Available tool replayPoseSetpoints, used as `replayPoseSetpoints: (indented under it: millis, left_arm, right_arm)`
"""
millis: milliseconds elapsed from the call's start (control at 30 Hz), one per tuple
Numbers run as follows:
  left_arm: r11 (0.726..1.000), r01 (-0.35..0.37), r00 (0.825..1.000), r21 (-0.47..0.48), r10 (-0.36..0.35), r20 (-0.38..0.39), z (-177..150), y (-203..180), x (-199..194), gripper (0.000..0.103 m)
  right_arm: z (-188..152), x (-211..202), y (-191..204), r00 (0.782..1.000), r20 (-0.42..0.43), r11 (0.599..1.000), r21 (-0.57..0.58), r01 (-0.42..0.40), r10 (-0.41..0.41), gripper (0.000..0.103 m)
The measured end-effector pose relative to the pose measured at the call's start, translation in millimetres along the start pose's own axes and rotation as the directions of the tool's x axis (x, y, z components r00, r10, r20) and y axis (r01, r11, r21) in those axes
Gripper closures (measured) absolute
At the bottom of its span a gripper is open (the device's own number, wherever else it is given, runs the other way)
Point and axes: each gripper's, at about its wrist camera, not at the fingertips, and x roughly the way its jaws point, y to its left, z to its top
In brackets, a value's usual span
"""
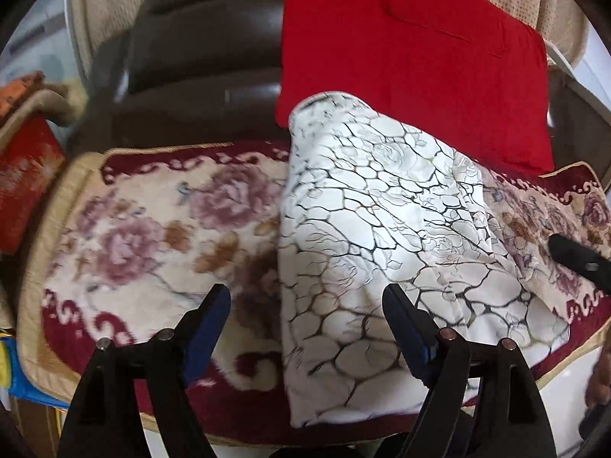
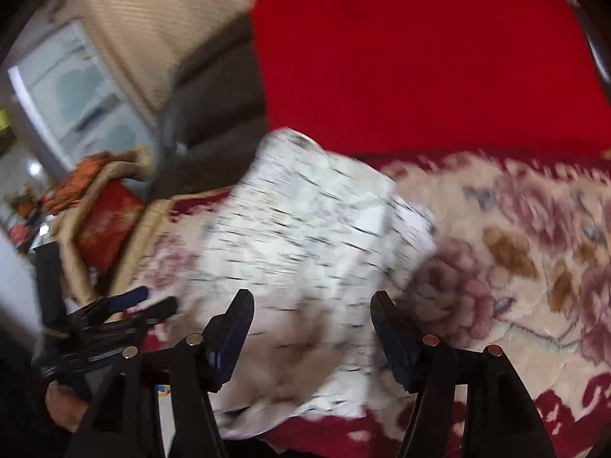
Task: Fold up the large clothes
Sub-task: 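Release the coat and lift both tools away from the bundle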
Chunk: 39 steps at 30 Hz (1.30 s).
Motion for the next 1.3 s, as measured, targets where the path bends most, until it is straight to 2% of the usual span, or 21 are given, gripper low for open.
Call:
replayPoseSetpoints:
  millis: [67,133,200,267,333,367,400,600,800,933,1033,1300]
  left_arm:
    - [1.0,-0.025,1.0,0.007,0.025,0.015,3,4,-2,0.021]
    - [0.999,-0.045,0.999,-0.001,0.045,0.021,4,12,-4,0.021]
    - [0.999,-0.053,0.998,-0.008,0.053,0.025,1,16,-7,0.021]
    - [0.997,-0.072,0.997,-0.012,0.073,0.026,-1,19,-9,0.021]
    - [0.997,-0.081,0.997,-0.017,0.081,0.017,-3,20,-11,0.021]
    - [0.997,-0.078,0.997,-0.017,0.078,0.018,-4,20,-13,0.021]
    - [0.997,-0.079,0.997,-0.012,0.079,0.025,-4,19,-16,0.021]
    - [0.993,-0.118,0.991,0.015,0.117,0.061,-3,12,-32,0.021]
    - [0.986,-0.166,0.981,0.021,0.162,0.108,-3,5,-59,0.017]
    - [0.981,-0.194,0.97,0.007,0.191,0.149,-3,2,-82,0.017]
    - [0.978,-0.207,0.964,-0.006,0.206,0.17,-3,1,-98,0.017]
    - [0.974,-0.223,0.947,-0.029,0.223,0.232,-7,-4,-140,0.016]
  right_arm:
    - [-4,-15,14,0.998,0.043,0.998,-0.037,-0.045,0.046,0.036]
    - [-7,2,50,0.997,0.046,0.996,-0.065,-0.064,0.067,0.036]
    - [-14,14,54,0.998,0.004,0.996,-0.056,-0.062,0.063,0.037]
    - [-25,42,54,0.995,-0.074,0.998,-0.023,-0.064,0.062,0.04]
    - [-43,73,40,0.982,-0.183,0.999,-0.017,0.032,-0.035,0.04]
    - [-48,84,34,0.974,-0.222,0.999,0.004,0.036,-0.034,0.04]
    - [-51,86,28,0.975,-0.22,0.999,0.043,0.023,-0.013,0.04]
    - [-31,42,36,0.984,-0.178,0.998,0.061,0.009,0.002,0.04]
    - [-18,-29,56,0.999,-0.042,1.0,0.008,0.008,-0.007,0.033]
    - [-13,-67,71,0.999,0.028,1.0,-0.013,0.026,-0.026,0.033]
    - [-14,-86,81,0.997,0.068,0.999,-0.017,0.04,-0.039,0.027]
    - [-17,-121,106,0.992,0.127,0.999,-0.045,0.027,-0.021,0.027]
